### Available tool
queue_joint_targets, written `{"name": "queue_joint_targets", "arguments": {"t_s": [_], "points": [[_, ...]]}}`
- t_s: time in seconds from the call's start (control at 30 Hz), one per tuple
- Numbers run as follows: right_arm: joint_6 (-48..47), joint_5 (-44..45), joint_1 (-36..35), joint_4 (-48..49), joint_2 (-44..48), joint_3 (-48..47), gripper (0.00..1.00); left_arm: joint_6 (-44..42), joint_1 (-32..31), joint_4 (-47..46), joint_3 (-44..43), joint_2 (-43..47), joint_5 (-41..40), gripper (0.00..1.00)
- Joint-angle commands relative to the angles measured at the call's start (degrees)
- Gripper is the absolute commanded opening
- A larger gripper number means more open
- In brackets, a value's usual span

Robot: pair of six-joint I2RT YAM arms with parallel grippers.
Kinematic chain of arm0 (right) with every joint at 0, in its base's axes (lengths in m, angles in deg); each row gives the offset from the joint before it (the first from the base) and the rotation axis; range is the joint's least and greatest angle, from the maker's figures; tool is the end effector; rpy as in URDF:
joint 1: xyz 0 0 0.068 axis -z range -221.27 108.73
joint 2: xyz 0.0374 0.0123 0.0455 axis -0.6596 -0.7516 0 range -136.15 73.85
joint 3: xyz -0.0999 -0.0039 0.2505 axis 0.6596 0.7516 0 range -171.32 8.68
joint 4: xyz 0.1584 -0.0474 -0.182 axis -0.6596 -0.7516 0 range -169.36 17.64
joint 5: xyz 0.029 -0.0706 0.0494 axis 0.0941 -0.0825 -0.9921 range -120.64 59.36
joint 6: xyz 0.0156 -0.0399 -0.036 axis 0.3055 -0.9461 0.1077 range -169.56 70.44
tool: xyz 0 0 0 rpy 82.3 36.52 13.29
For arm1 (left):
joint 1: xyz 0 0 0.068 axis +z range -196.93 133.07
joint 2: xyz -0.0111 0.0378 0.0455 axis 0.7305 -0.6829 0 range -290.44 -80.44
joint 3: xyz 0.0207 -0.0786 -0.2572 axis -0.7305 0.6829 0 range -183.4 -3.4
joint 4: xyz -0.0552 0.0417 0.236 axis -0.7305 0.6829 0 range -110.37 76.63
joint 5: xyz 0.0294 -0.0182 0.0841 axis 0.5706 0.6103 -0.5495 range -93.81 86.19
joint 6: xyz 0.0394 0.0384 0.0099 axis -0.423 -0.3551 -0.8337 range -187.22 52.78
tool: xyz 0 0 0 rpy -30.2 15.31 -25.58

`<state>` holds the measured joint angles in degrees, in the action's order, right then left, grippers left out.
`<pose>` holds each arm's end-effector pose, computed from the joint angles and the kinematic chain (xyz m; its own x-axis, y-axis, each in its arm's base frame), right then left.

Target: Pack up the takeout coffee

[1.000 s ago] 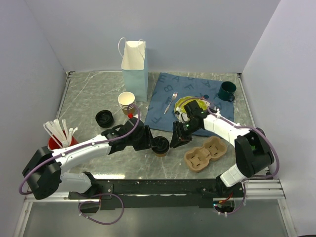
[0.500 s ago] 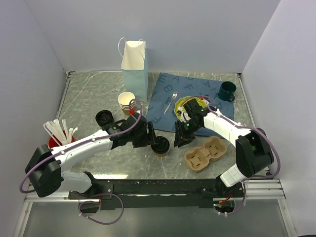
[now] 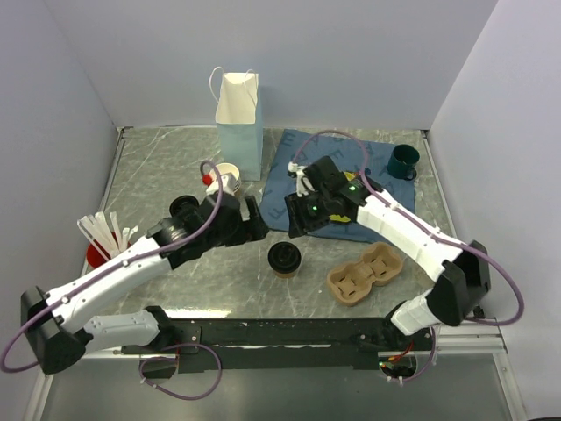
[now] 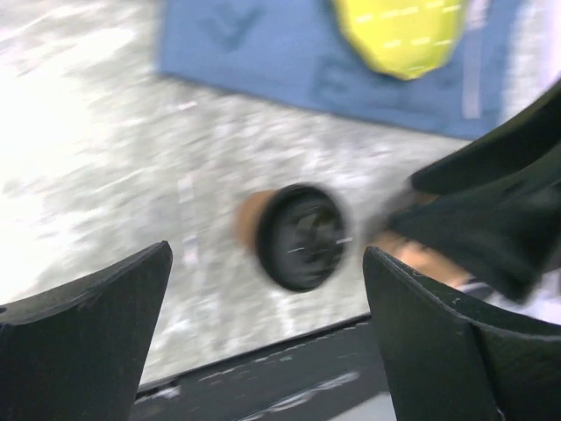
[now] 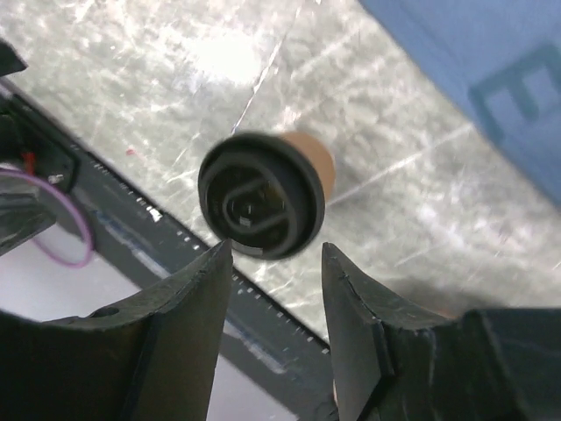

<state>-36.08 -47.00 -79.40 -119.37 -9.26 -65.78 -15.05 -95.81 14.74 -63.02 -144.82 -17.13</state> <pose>0.2183 0.1852 0.3056 -0.7988 -0.3427 -0.4945 -0.5464 0.7574 0.3576 0.1549 -0.1640 0.3180 -0.7458 -0.3143 -0.5874 0.0453 0.8557 -0.5155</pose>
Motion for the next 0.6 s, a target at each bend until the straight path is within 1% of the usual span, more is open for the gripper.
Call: {"name": "queue_joint_targets", "arguments": {"t_s": [0.0, 0.17, 0.33, 0.43, 0.57], "points": [[-6.17, 5.28, -0.54, -0.99, -4.51, -5.08, 0.53, -0.92, 0.19, 4.08, 4.49, 5.57, -6.71, 0.97], [-10.13, 0.81, -0.89, 0.6, -7.06, -4.65, 0.49, -0.83, 0.19, 4.79, 7.23, 11.9, -10.14, 0.97], [-10.31, -3.57, -1.16, 2.43, -7.85, -3.24, 0.46, -0.92, 0.19, 5.23, 8.99, 16.38, -12.52, 0.97], [-10.4, -4.21, -2.39, 2.62, -8.56, -2.98, 0.45, -1.19, 0.19, 5.23, 9.78, 17.0, -12.96, 0.97], [-10.31, -2.28, -3.44, 2.27, -9.88, -2.19, 0.45, -1.19, 0.19, 5.84, 9.78, 16.31, -13.22, 0.97]]}}
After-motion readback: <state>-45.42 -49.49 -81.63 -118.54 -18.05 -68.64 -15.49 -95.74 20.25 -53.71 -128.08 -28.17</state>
